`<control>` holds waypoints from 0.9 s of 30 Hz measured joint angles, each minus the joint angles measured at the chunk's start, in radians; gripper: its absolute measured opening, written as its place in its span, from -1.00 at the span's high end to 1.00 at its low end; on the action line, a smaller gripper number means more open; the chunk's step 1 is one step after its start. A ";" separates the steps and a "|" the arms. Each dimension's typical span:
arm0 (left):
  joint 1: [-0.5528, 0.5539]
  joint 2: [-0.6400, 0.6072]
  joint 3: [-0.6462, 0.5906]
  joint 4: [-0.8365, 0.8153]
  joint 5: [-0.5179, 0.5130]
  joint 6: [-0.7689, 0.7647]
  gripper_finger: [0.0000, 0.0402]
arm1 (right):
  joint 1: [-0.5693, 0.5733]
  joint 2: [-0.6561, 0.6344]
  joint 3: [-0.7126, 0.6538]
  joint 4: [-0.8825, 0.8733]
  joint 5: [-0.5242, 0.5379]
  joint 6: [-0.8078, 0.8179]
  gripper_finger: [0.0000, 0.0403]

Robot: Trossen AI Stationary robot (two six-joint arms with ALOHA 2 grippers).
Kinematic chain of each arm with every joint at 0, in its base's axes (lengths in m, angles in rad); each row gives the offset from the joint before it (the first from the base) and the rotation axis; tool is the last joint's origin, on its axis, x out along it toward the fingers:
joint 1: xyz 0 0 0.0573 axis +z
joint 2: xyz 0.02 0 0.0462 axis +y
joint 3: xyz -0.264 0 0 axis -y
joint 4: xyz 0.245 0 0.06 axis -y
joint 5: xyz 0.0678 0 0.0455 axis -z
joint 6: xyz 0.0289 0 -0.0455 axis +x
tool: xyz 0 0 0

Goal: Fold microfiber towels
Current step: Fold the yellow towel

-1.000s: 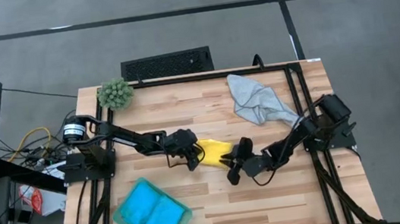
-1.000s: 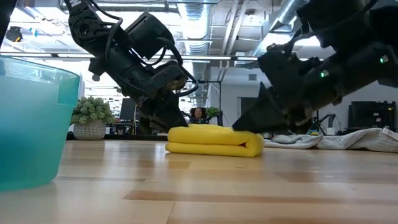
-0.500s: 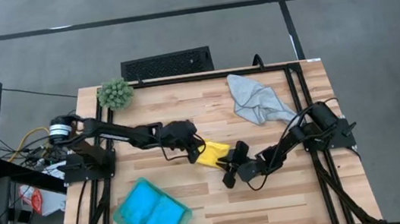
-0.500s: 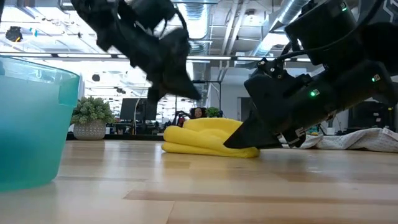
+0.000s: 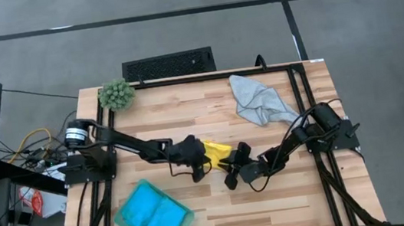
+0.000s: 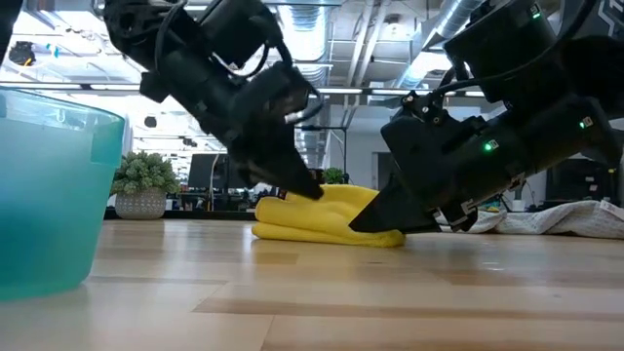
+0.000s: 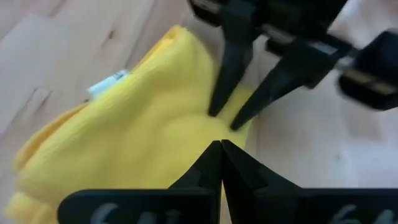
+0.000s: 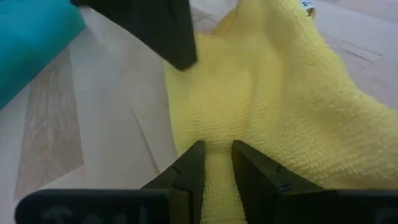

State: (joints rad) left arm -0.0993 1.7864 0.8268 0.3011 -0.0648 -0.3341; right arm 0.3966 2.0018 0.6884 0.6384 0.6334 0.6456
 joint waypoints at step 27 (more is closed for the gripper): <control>0.002 0.094 0.003 -0.039 -0.078 0.016 1.00 | -0.135 -0.019 -0.002 0.043 -0.043 -0.226 0.46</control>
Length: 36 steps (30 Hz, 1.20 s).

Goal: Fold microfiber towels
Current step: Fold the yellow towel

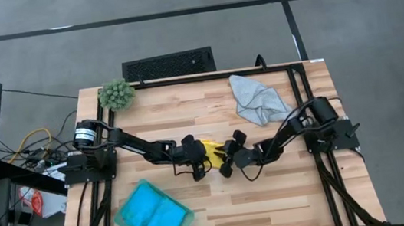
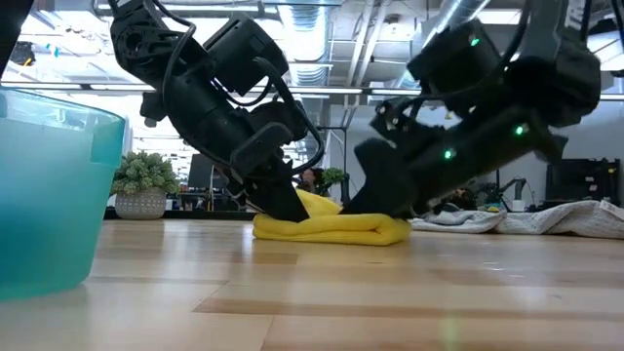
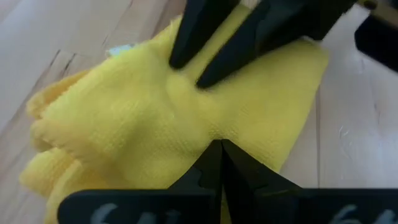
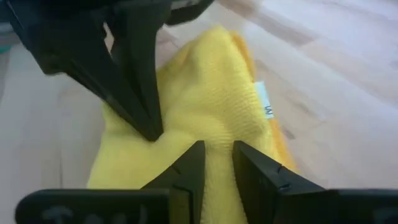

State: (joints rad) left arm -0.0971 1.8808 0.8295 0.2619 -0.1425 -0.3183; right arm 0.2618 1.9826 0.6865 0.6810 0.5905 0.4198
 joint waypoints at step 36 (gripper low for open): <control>0.094 0.025 0.066 -0.036 -0.064 0.085 1.00 | -0.008 -0.186 0.000 -0.183 -0.116 0.005 0.46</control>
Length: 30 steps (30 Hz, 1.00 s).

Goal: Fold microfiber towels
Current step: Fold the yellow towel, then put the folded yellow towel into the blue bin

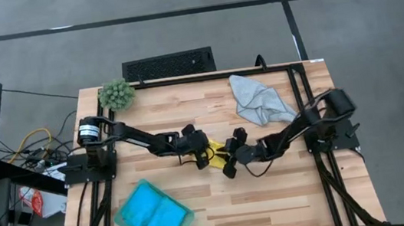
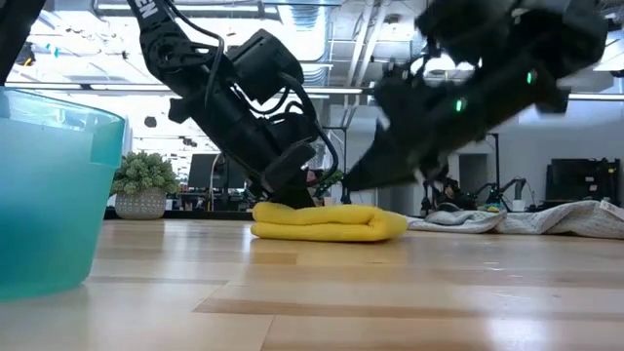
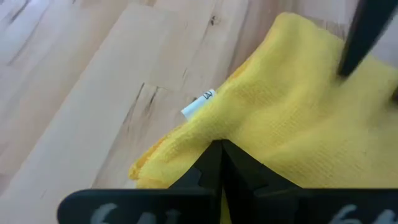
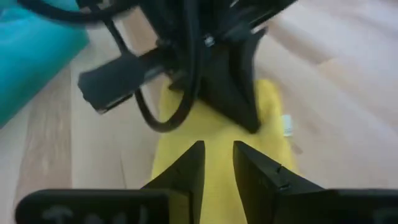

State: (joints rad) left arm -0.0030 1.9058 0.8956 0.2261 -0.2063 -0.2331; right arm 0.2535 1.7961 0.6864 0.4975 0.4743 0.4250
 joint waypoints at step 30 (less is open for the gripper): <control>0.007 -0.184 -0.069 -0.107 -0.062 -0.111 1.00 | -0.211 0.004 0.009 -0.058 -0.307 -0.086 -0.28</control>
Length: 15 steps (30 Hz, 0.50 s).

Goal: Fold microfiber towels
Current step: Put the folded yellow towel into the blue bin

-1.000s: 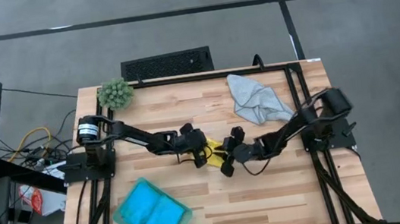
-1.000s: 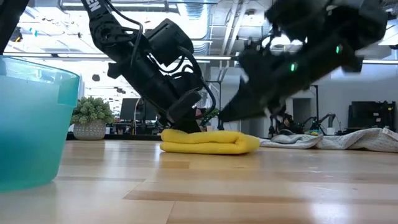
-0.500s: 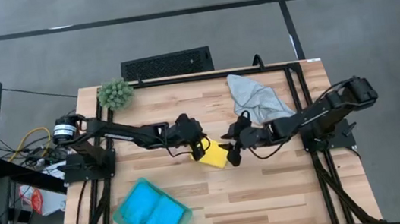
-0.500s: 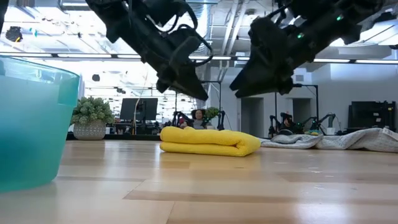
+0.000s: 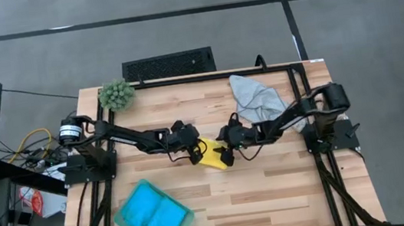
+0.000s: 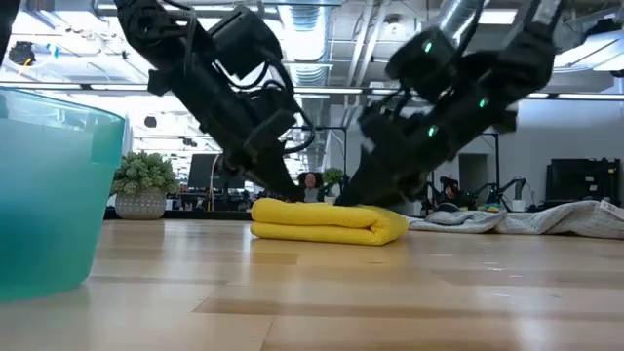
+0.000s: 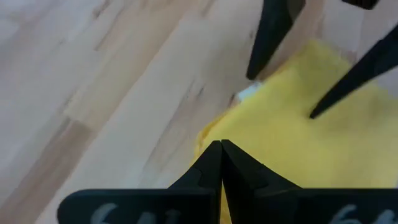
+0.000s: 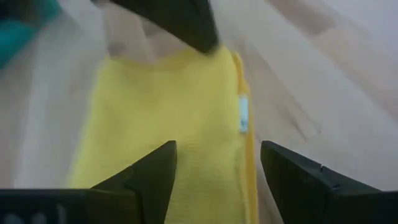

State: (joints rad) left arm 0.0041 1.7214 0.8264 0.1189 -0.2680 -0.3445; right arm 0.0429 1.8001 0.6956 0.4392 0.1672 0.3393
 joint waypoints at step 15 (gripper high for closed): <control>-0.015 -0.220 0.000 -0.075 -0.045 0.009 1.00 | -0.028 0.186 0.052 0.079 -0.042 0.017 0.16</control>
State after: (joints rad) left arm -0.0113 1.5017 0.8265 0.0440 -0.3125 -0.3356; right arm 0.0147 1.9865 0.7479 0.5181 0.1253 0.3565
